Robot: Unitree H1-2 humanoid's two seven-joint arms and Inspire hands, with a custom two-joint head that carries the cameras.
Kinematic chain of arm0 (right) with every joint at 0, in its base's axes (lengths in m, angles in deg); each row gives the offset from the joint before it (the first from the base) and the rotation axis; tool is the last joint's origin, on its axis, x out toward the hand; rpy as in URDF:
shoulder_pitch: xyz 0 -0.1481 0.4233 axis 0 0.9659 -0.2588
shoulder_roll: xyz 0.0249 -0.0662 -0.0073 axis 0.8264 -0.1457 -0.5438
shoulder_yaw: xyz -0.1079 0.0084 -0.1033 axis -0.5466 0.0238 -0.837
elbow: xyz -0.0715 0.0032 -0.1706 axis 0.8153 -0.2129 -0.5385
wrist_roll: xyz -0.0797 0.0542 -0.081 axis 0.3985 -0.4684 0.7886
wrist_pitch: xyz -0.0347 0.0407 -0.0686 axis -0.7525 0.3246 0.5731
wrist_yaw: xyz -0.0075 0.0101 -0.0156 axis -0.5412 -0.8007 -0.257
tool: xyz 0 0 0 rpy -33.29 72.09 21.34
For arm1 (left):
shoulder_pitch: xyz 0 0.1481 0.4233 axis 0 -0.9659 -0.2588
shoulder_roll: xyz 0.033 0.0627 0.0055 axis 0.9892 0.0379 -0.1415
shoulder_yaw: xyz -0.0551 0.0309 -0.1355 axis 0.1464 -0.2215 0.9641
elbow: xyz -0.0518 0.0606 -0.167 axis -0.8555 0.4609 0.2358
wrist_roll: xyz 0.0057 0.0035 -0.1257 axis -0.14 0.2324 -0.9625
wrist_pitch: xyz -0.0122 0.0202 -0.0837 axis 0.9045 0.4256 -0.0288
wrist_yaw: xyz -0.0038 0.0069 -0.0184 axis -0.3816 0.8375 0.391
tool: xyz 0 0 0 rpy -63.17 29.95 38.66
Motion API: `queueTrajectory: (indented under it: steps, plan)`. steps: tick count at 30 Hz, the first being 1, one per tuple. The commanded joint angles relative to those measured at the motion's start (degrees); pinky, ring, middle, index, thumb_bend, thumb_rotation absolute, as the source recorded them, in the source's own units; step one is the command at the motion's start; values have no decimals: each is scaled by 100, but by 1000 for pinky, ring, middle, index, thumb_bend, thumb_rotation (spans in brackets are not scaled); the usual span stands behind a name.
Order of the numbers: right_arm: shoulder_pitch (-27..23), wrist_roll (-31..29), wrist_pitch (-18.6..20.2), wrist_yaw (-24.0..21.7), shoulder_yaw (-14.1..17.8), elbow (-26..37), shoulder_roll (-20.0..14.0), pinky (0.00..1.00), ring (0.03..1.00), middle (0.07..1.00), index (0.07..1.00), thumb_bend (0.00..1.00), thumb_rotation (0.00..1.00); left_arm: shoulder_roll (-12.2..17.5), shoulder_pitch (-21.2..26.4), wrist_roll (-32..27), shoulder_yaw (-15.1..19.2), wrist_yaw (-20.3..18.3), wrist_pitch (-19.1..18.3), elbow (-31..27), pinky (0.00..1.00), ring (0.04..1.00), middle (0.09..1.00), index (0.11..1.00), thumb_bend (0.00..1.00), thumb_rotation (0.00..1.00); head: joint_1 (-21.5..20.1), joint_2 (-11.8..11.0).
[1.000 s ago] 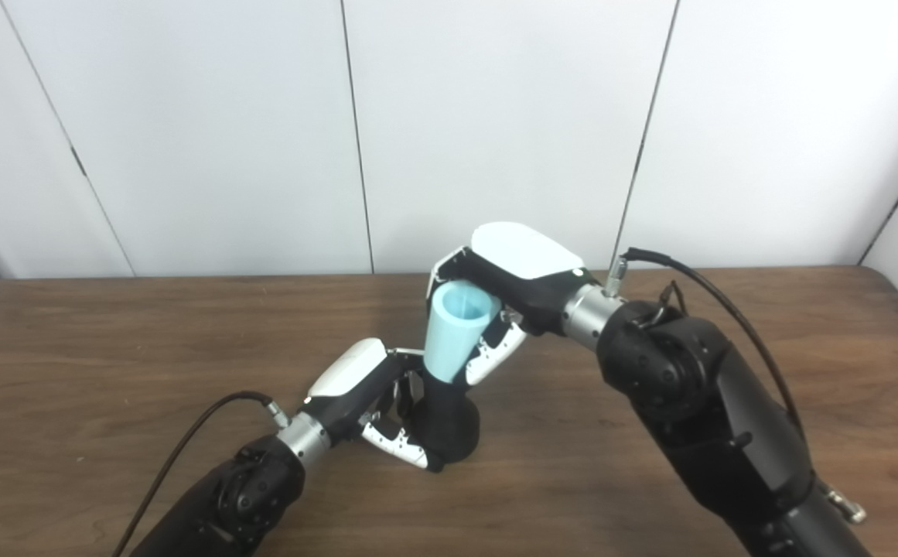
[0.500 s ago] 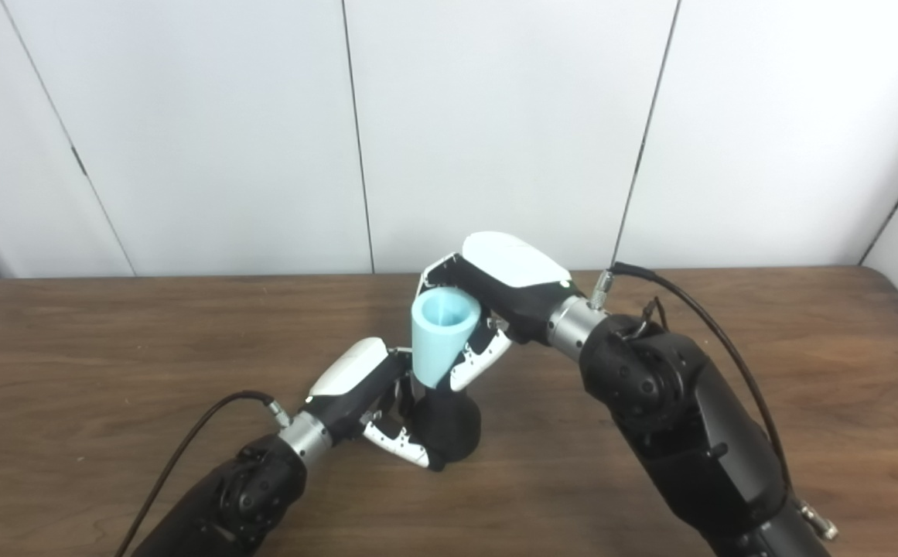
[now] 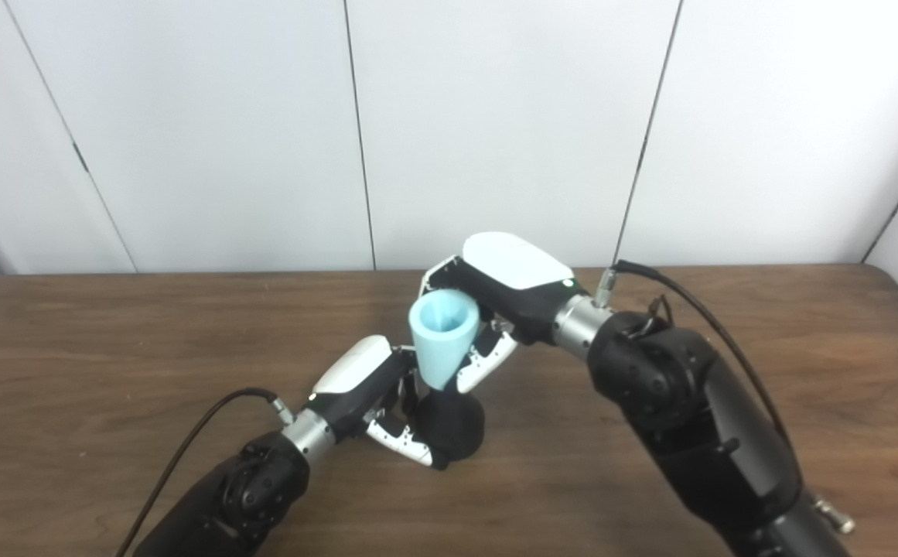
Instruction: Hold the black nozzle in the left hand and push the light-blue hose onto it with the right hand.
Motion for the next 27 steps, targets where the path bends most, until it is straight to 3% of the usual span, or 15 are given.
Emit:
queueTrajectory:
  steps: [1, 11, 27]
  plan:
    - [-93, -74, -150, -270, 15, 225, -308, 342, 405, 501, 520, 514, 0, 165, -233, 361, -160, -386, -422, 217, 330, 382, 444, 482, 528, 0, -13, 25]
    - [-43, -149, -48, -493, 22, 442, -478, 341, 402, 500, 522, 514, 0, 221, -235, 360, -173, -426, -458, 177, 370, 417, 467, 477, 528, 0, -21, 70]
    - [248, 189, 231, -307, -133, 406, -21, 338, 401, 471, 528, 514, 0, 254, -305, 380, -101, -506, -489, -49, 366, 408, 468, 476, 528, 0, 14, 9]
